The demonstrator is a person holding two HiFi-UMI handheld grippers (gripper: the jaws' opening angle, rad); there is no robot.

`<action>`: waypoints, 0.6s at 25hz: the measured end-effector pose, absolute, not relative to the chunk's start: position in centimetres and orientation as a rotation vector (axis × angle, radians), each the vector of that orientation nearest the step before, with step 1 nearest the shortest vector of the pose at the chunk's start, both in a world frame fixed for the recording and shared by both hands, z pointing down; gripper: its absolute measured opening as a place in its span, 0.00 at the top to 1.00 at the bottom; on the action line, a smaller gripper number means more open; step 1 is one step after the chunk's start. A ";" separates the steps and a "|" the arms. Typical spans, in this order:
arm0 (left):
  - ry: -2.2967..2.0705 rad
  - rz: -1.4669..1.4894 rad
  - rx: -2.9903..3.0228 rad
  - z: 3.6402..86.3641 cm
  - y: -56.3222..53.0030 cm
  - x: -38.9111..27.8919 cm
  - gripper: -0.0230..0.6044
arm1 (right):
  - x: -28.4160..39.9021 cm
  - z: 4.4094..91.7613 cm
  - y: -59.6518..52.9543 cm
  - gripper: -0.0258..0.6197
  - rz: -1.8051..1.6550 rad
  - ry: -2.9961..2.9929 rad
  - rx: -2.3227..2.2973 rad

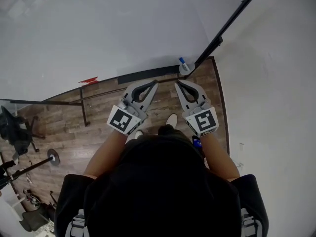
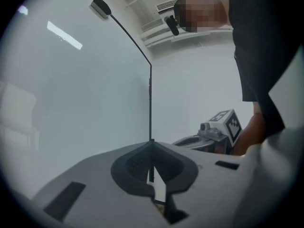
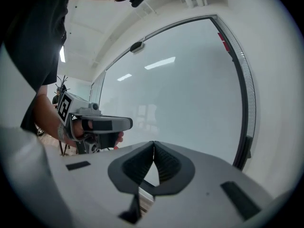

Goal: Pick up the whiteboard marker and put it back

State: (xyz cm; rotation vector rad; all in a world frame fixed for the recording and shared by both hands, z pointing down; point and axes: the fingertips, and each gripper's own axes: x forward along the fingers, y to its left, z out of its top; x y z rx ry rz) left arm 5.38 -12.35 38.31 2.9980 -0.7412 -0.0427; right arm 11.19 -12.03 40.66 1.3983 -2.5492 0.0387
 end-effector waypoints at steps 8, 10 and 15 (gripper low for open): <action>-0.813 -0.056 2.960 42.1 -16.0 9.3 0.96 | 16.7 46.3 -17.2 0.97 0.062 -2.466 1.373; -0.831 -0.053 2.947 42.9 -16.6 9.7 0.96 | 17.7 48.0 -18.2 0.97 0.078 -2.430 1.369; -0.876 -0.039 2.922 44.5 -17.6 10.7 0.96 | 20.0 52.5 -20.5 0.86 0.150 -2.356 1.363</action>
